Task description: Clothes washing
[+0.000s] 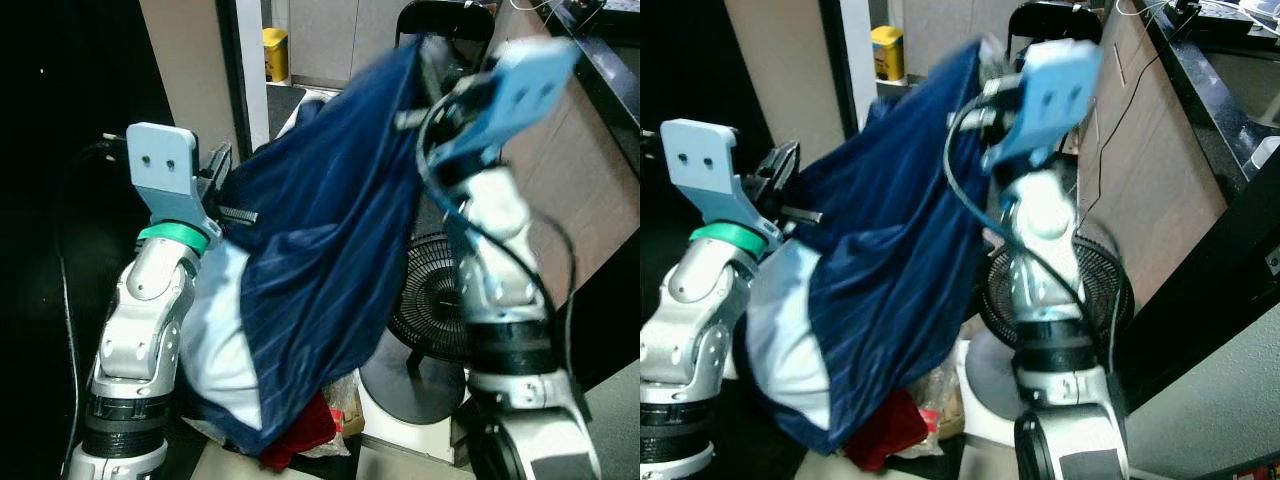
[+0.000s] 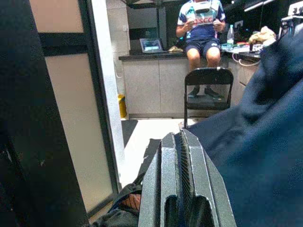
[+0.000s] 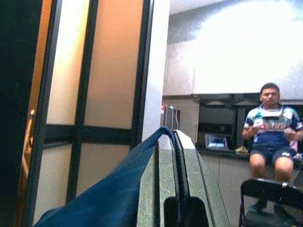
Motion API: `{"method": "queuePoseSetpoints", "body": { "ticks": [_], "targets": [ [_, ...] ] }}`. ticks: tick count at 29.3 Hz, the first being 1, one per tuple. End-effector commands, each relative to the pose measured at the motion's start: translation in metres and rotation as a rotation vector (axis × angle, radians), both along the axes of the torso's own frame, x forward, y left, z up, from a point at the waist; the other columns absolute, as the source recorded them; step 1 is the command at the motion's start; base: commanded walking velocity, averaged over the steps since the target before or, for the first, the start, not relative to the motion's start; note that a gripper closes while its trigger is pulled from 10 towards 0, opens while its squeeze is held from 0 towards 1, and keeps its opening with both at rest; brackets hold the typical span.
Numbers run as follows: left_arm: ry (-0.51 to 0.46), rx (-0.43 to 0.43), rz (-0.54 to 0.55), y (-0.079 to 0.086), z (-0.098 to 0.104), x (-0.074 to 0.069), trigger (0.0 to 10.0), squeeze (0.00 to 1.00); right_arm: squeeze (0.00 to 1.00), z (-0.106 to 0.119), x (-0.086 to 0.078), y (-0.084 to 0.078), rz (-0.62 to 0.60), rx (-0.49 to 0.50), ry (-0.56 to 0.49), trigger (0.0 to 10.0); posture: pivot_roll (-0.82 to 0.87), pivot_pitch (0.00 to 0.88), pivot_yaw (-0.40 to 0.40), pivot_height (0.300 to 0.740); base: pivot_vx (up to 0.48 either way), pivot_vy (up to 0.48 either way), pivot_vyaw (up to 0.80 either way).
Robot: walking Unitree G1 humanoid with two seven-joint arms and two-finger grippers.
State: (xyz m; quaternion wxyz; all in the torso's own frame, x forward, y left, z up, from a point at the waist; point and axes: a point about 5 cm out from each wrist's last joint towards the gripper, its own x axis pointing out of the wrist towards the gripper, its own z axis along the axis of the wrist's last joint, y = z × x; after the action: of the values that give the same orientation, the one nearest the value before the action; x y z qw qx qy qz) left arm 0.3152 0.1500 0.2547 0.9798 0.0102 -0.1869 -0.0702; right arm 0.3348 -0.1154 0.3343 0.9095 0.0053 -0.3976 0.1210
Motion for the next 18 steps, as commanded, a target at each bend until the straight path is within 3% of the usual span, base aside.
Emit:
{"method": "queuePoseSetpoints", "body": {
  "ticks": [1,2,9,14,18],
  "targets": [
    [0.014,0.018,0.0,0.0,-0.003,0.001,10.0,0.0,0.0,-0.016,0.006,-0.004,-0.016,-0.016,0.067,10.0,0.04,0.0,0.049,0.74,0.0,0.0,0.0],
    [0.033,0.042,0.01,0.0,-0.007,0.001,10.0,0.0,0.0,-0.053,0.016,-0.002,-0.01,-0.079,0.215,10.0,0.04,0.0,0.048,0.74,0.0,0.0,0.0],
    [0.044,0.084,0.012,0.0,-0.01,0.0,10.0,0.0,0.0,-0.099,0.016,0.003,-0.012,-0.192,0.363,10.0,0.04,0.0,0.051,0.74,0.0,0.0,0.0],
    [0.054,0.084,0.009,0.0,-0.012,0.001,10.0,0.0,0.0,-0.104,0.016,0.004,-0.017,-0.265,0.363,10.0,0.04,0.0,0.054,0.74,0.0,0.0,0.0],
    [0.069,0.106,0.018,-0.001,-0.017,0.001,10.0,0.0,0.0,-0.106,0.021,-0.007,-0.023,-0.181,0.411,10.0,0.04,0.0,0.053,0.74,0.0,0.0,0.0]
  ]
}}
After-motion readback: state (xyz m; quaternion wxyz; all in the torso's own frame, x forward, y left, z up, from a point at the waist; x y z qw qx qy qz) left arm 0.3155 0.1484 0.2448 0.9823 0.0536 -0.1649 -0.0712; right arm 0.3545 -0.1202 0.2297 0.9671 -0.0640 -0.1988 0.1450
